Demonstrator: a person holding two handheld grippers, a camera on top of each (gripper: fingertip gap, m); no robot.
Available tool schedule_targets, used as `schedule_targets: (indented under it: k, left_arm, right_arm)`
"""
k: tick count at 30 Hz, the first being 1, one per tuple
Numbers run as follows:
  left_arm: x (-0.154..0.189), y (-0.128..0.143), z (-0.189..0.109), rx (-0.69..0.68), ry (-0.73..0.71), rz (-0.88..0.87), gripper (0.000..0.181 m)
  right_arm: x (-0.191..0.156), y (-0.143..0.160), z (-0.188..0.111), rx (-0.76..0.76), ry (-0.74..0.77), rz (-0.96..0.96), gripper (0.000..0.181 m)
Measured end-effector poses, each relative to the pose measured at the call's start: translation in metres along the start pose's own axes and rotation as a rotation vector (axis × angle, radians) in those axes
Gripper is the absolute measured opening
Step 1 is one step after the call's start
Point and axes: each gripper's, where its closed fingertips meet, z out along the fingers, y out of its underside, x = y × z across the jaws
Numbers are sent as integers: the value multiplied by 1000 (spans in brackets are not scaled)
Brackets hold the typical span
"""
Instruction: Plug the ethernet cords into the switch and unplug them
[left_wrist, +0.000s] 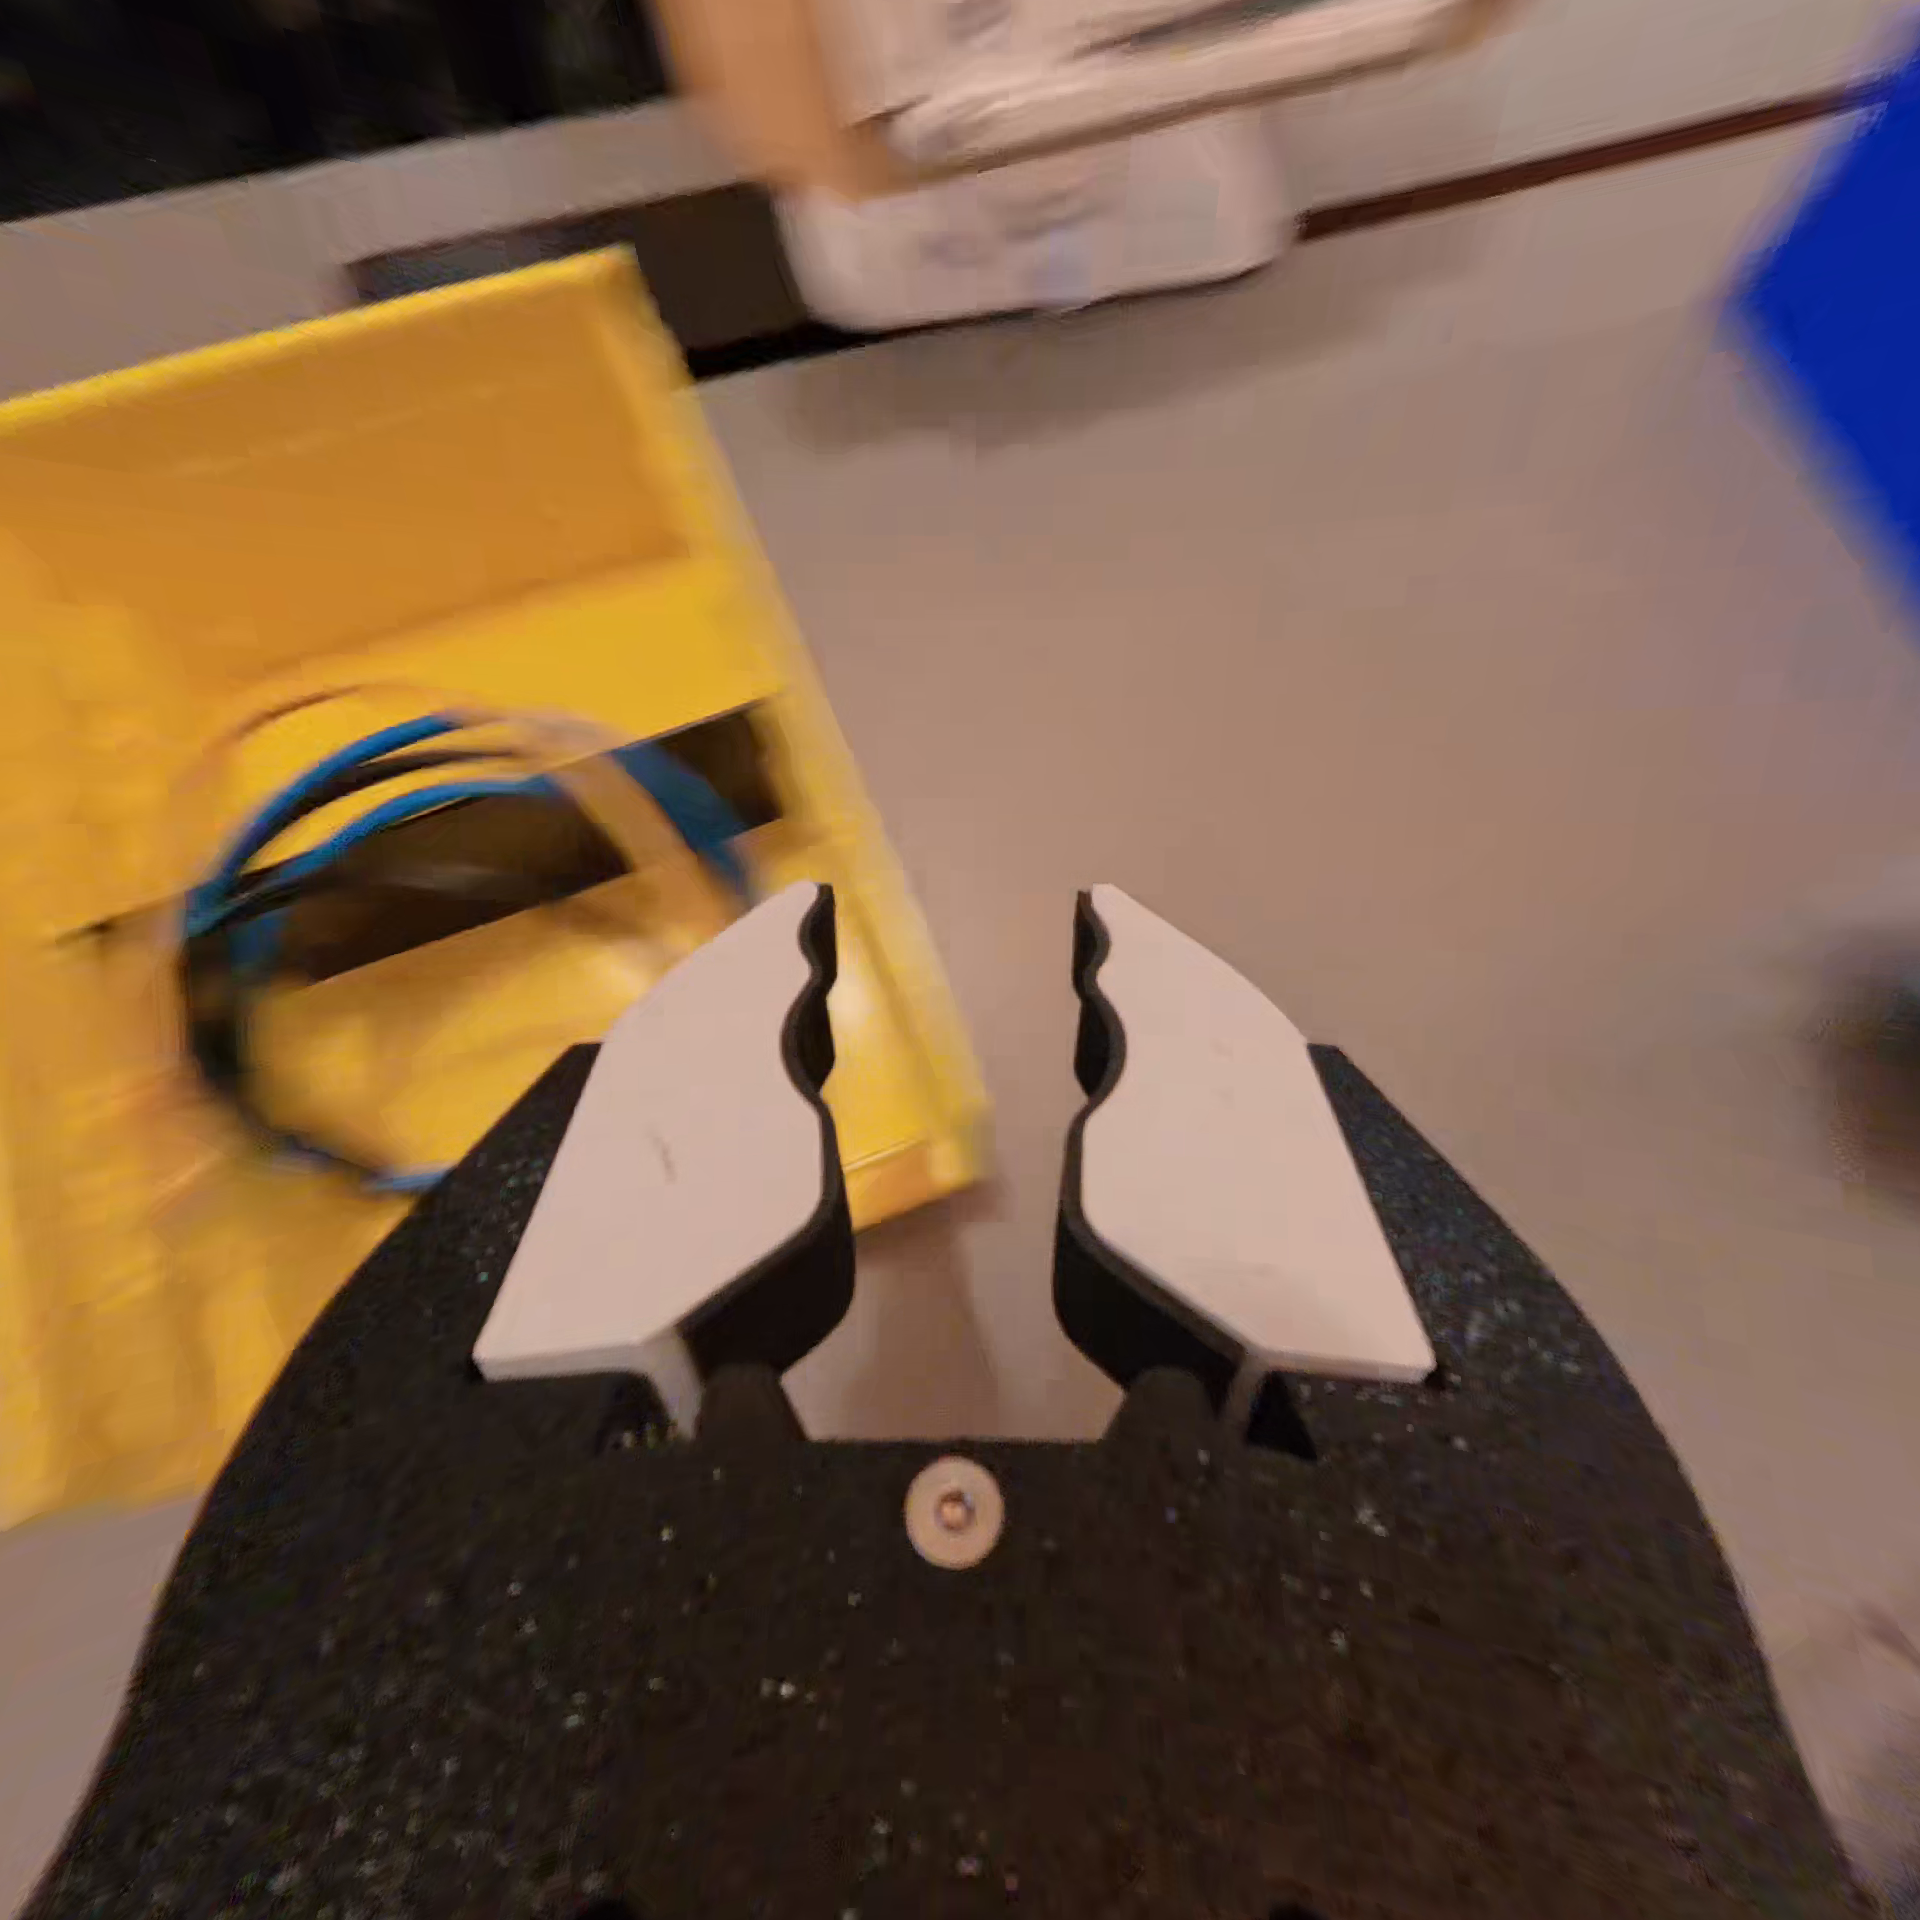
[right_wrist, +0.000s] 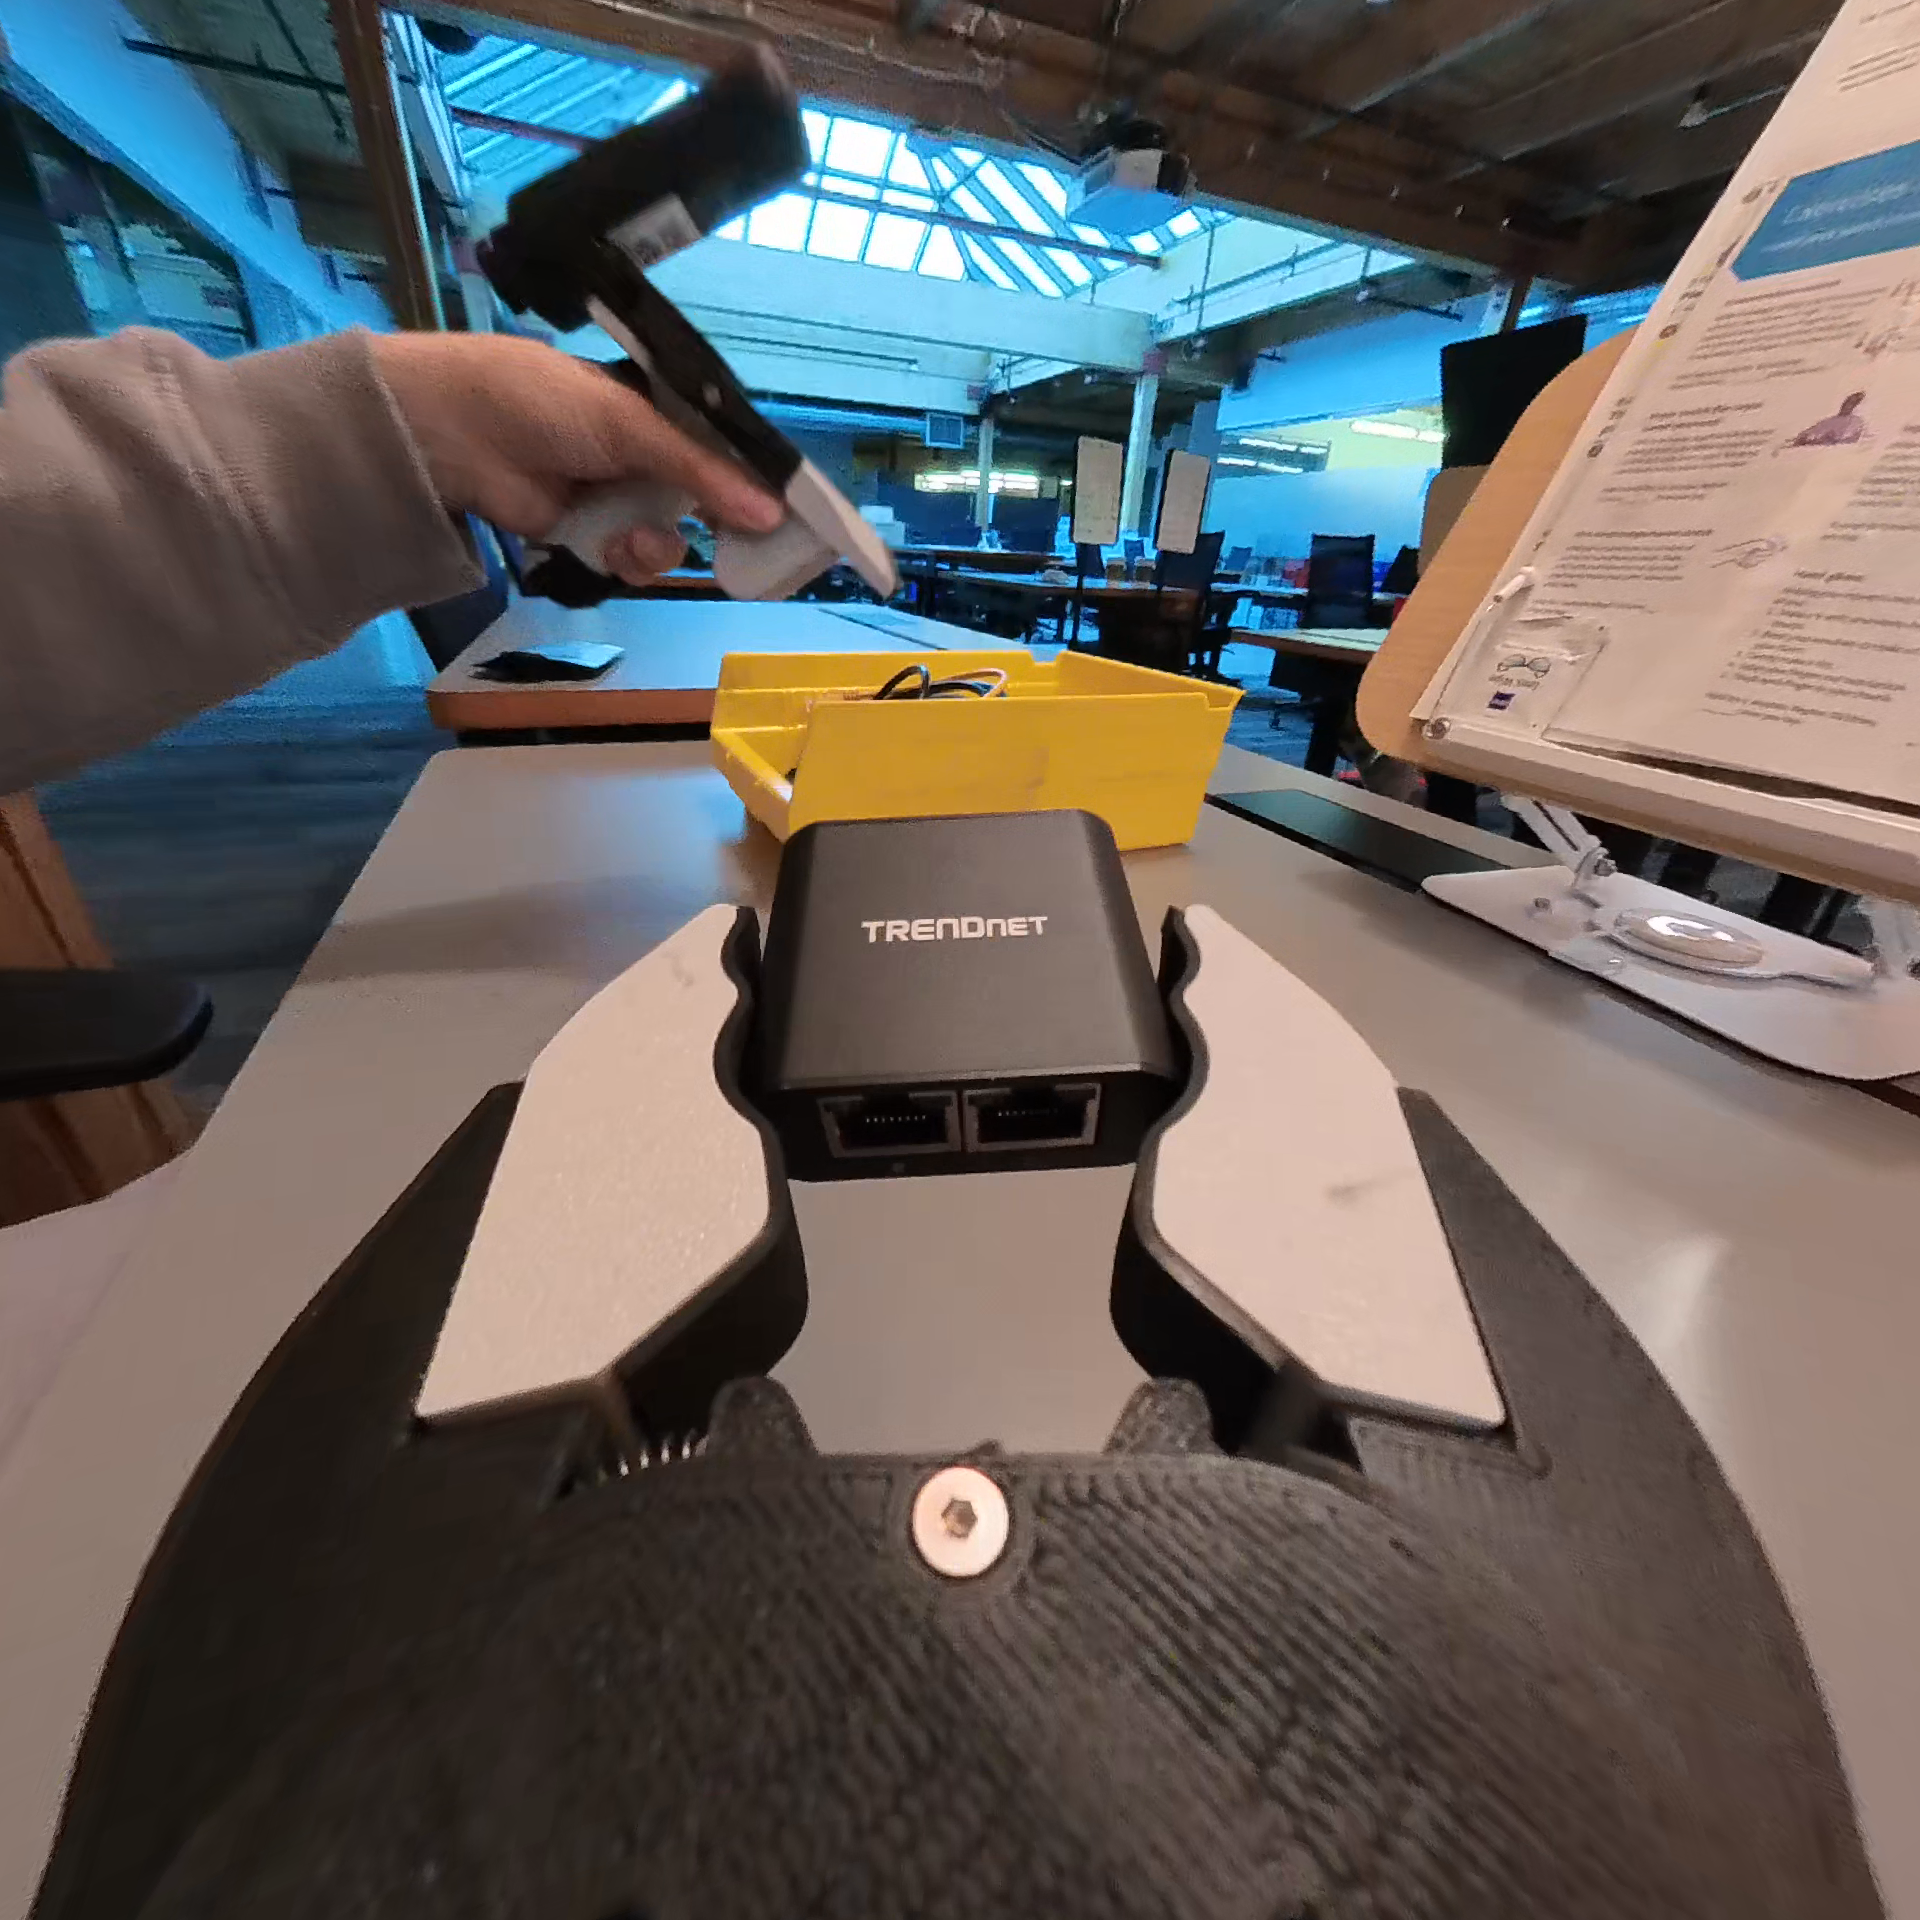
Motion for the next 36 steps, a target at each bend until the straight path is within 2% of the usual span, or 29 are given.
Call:
schedule_targets:
  k: [2,3,5,9,12,14,16,17,20,25,30,34,36]
  left_arm:
    - [-60,21,1,-122,-139,-58,41]
    - [-78,31,4,-164,-152,-112,41]
    - [-93,42,16,-189,-83,-238,39]
    - [-84,47,38,-169,79,-382,38]
    - [-77,41,45,-121,15,-240,35]
    - [-74,47,54,-184,-36,-157,33]
    - [-75,53,63,-238,-70,-141,31]
    - [-78,56,67,-261,-86,-146,25]
    - [-75,58,72,-266,-59,-172,19]
    - [-65,54,65,-218,10,-185,12]
    - [-64,30,37,-79,72,-273,14]
    - [-67,26,22,-63,116,-316,14]
    - [-72,32,20,-90,112,-333,14]
  right_arm:
    - [1,0,1,-1,8,-8,73]
    - [-1,1,1,-5,-6,-8,73]
    - [0,0,1,-3,-1,-2,73]
    - [2,-2,-1,17,-8,23,73]
    - [3,-3,-2,28,-9,30,73]
    - [3,-3,-3,29,-12,38,73]
    - [4,-4,-3,33,-13,44,73]
    - [4,-4,-3,36,-14,46,73]
    - [5,-5,-4,45,-10,50,73]
    - [6,-6,-5,53,-13,61,73]
    - [5,-7,-6,57,-24,70,73]
    - [5,-7,-6,58,-32,70,73]
    - [5,-7,-6,59,-32,72,73]
